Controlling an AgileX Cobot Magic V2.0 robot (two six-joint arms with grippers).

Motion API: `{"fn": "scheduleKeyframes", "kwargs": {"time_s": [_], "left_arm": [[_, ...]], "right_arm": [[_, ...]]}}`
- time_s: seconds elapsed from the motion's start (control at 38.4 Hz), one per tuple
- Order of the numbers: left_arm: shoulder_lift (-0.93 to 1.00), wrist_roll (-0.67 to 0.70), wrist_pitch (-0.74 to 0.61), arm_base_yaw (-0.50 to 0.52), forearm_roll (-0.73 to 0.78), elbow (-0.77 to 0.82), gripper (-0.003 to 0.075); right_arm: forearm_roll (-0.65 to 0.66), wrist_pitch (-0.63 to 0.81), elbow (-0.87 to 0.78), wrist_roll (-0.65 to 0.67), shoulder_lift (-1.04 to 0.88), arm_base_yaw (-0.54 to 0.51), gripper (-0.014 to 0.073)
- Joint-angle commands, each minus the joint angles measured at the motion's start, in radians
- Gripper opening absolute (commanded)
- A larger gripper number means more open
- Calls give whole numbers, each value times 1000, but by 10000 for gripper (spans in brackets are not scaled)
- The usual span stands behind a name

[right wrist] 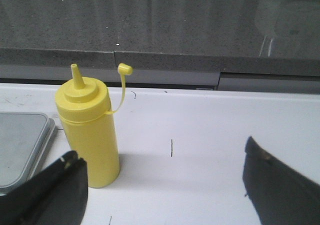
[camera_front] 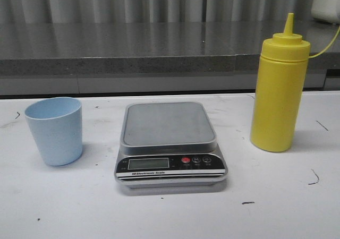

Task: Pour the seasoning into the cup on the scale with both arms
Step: 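Lower the left gripper onto the light blue cup and close it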

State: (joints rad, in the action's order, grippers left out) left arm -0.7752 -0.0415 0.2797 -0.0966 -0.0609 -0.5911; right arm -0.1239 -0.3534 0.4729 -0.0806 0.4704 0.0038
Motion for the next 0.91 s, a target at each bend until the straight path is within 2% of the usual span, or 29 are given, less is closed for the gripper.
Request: {"fn": "scheduleKeyframes", "kwargs": {"time_s": [0.0, 0.13, 0.31, 0.52, 0.89], "left_arm": [[-106, -2, -56, -98, -9, -98, 586], [-274, -3, 23, -228, 6, -208, 586], [-482, -3, 215, -328, 25, -375, 586], [-664, -3, 350, -351, 27, -506, 586], [-864, -3, 385, -354, 3, -544, 585]], "right_arm": [[5, 87, 36, 1, 10, -2, 644], [5, 87, 36, 1, 10, -2, 644], [5, 87, 36, 1, 10, -2, 644], [5, 87, 36, 1, 10, -2, 644], [5, 87, 36, 1, 10, -2, 644]]}}
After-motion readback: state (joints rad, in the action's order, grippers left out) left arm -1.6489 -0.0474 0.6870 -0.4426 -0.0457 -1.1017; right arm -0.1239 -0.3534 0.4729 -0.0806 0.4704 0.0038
